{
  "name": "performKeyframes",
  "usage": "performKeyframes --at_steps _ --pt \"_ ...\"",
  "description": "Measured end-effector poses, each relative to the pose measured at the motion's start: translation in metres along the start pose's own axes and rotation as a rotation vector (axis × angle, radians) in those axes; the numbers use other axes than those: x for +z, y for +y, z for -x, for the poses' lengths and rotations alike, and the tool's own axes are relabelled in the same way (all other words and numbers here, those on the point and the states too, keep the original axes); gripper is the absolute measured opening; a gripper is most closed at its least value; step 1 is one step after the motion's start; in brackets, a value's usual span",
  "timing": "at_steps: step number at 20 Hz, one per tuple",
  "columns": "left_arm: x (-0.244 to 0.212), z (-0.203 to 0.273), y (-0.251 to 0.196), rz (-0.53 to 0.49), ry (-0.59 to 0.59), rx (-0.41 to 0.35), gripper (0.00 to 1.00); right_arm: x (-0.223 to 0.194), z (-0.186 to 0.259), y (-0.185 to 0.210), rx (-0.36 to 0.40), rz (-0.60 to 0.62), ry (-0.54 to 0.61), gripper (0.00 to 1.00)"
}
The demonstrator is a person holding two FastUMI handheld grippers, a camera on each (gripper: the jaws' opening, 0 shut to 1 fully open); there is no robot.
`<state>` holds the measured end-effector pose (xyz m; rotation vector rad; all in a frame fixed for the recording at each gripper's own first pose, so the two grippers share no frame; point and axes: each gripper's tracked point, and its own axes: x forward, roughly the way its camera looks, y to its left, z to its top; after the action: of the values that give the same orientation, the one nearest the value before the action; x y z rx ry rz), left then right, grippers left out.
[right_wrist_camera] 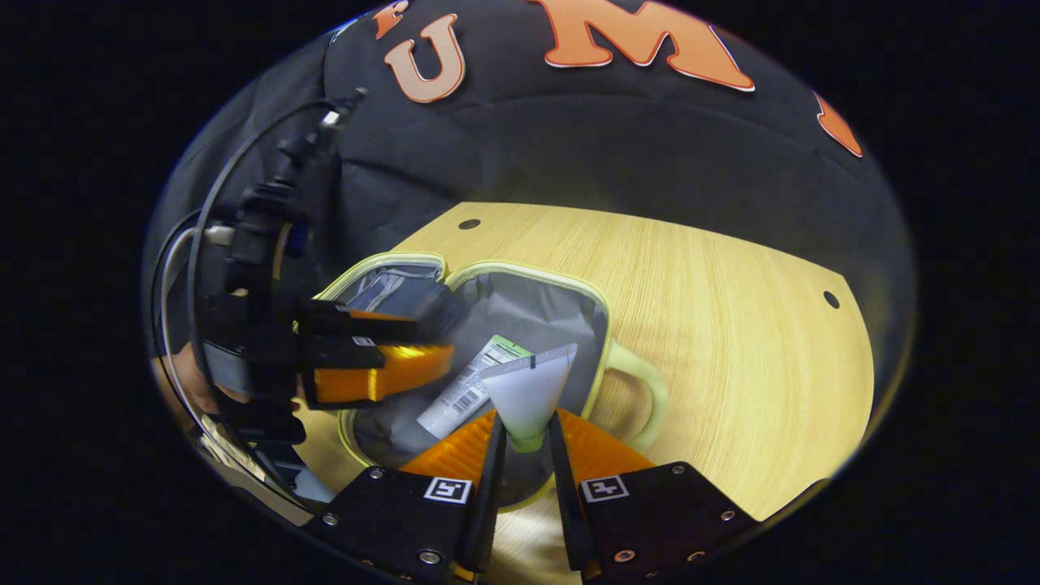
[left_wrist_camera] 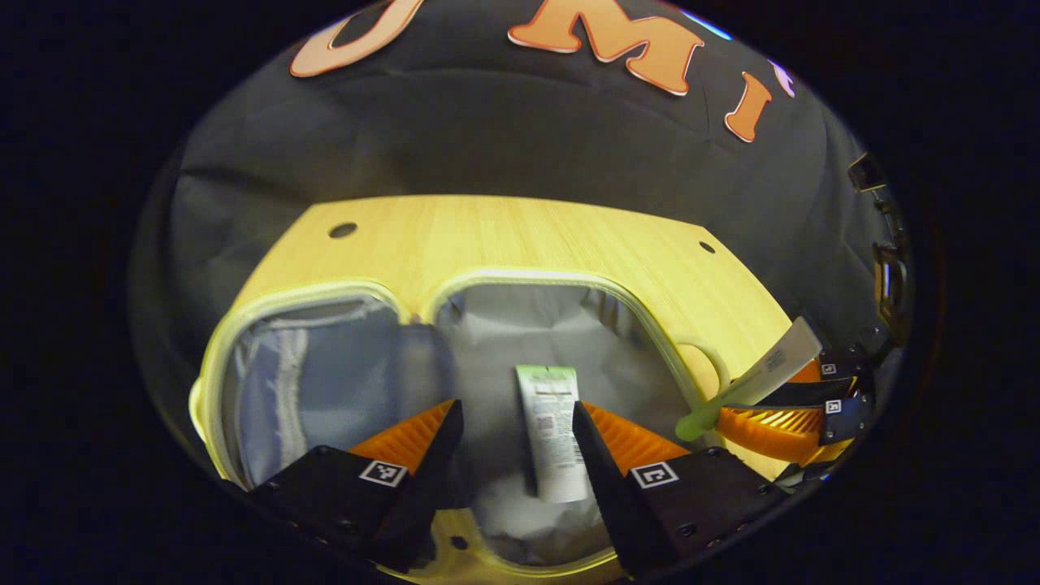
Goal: First open the suitcase, pack the skin care products into it, and then close the suitcase.
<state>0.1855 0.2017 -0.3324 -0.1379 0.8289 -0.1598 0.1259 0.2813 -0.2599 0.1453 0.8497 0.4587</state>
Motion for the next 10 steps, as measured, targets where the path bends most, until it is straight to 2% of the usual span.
performKeyframes --at_steps 2,7,9,10 --pt "0.01 0.022 0.021 0.014 -0.048 0.049 0.89 -0.008 -0.011 0.004 0.01 -0.001 0.04 0.35" --pt "0.027 0.078 0.1 0.136 -0.154 0.175 0.93 -0.026 -0.035 0.013 0.034 0.006 0.14 0.35" --pt "0.023 0.1 0.135 0.191 -0.167 0.231 0.95 -0.033 -0.042 0.012 0.016 0.006 0.176 0.35" --pt "0.02 0.108 0.152 0.216 -0.173 0.256 0.96 -0.034 -0.046 0.011 0.006 0.006 0.183 0.29"
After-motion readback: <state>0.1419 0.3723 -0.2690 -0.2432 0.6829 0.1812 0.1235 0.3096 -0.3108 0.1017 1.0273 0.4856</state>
